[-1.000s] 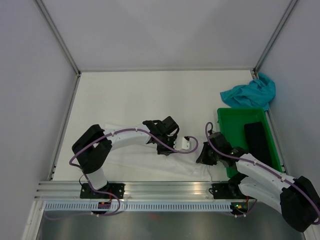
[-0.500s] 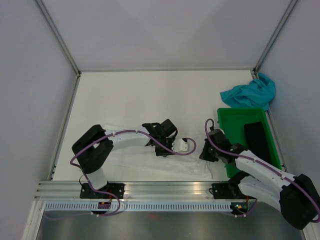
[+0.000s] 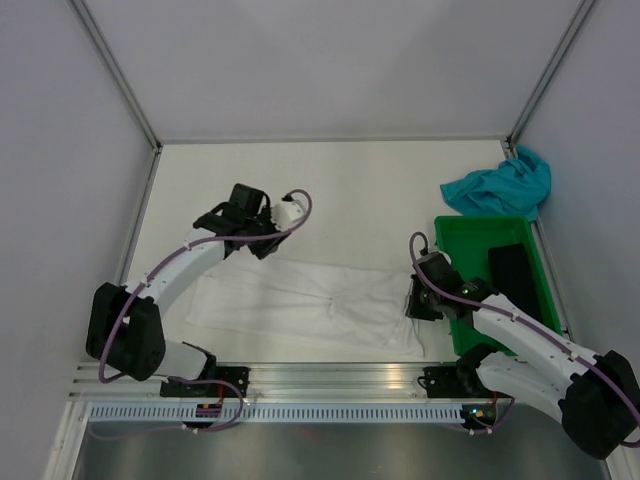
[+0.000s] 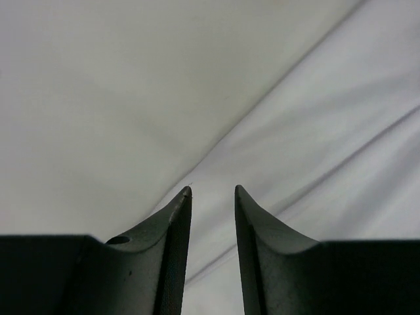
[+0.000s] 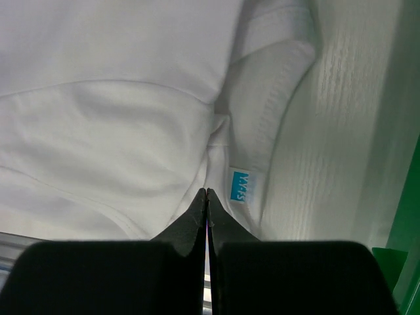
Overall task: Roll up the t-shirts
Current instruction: Fold the tshirt
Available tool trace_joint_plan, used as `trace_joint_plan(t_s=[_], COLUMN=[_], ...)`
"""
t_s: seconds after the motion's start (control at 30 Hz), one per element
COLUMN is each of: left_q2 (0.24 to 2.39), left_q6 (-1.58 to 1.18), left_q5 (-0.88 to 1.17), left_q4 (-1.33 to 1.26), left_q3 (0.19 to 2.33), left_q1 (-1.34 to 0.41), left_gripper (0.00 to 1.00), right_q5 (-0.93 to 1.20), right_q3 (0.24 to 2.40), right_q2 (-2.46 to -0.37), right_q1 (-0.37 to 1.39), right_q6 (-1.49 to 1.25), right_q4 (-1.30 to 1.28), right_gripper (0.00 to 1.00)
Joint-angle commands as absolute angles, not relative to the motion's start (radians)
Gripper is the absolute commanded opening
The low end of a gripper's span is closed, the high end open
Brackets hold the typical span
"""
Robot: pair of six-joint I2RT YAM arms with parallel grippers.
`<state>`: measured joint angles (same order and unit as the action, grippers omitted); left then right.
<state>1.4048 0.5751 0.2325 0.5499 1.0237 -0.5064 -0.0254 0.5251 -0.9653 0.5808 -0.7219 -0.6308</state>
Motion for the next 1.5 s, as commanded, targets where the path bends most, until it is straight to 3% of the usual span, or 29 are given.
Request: trace_joint_plan(t_s=[0.0,0.23,0.7,1.47], left_q2=[1.404,1.43,1.603,1.517], left_q6=[0.554,0.568,0.528,0.557], left_q5=[0.138,0.141,0.1,0.029], left_q4=[0.586,0.528,0.396,0.364], left_q3=[0.965,0.91,0.842,0.726], left_q1=[-0.288,-0.006,0.1,0.124], left_gripper=[0.38,0.38,0.37,0.36], right_q5=[-0.052,-0.227,-0.225,-0.253], right_q3=[0.508,0.716,0.765,1.213], right_q2=[-0.975,-1.142,-1.546,-1.923], right_q1=[0.586,0.584,0.462,0.403], right_q6=[-0.75,-0.657,-0.611,-0.454], right_q4=[-0.634,-0.588,-0.315,-0.428], right_gripper=[0.0,0.0,0.0,0.0])
